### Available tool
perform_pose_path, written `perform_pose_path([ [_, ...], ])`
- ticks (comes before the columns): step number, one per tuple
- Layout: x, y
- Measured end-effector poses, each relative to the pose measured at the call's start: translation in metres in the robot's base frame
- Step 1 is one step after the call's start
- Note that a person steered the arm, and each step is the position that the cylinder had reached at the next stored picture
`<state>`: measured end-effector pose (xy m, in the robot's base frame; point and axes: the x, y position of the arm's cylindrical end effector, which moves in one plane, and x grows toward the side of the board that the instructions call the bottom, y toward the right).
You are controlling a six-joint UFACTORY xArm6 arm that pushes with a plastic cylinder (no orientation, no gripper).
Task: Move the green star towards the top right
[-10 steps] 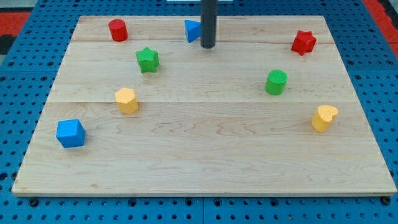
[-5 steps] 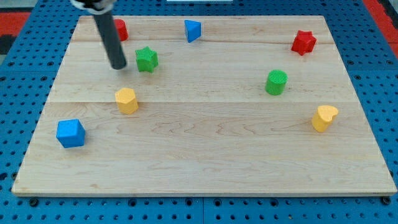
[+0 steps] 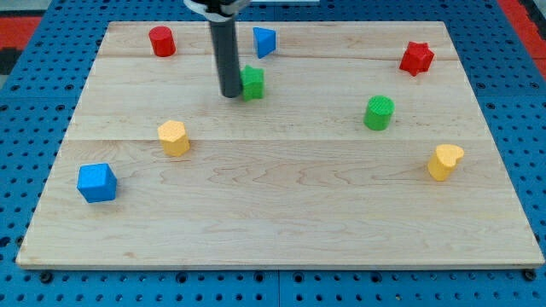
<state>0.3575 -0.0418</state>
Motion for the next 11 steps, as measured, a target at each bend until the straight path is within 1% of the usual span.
perform_pose_path([
  [1, -0.006, 0.062],
  [2, -0.036, 0.100],
  [3, -0.031, 0.077],
  [4, -0.012, 0.035],
  [5, -0.015, -0.007],
  [7, -0.030, 0.044],
  [8, -0.055, 0.029],
  [9, -0.062, 0.044],
  [10, -0.062, 0.108],
  [11, -0.070, 0.138],
])
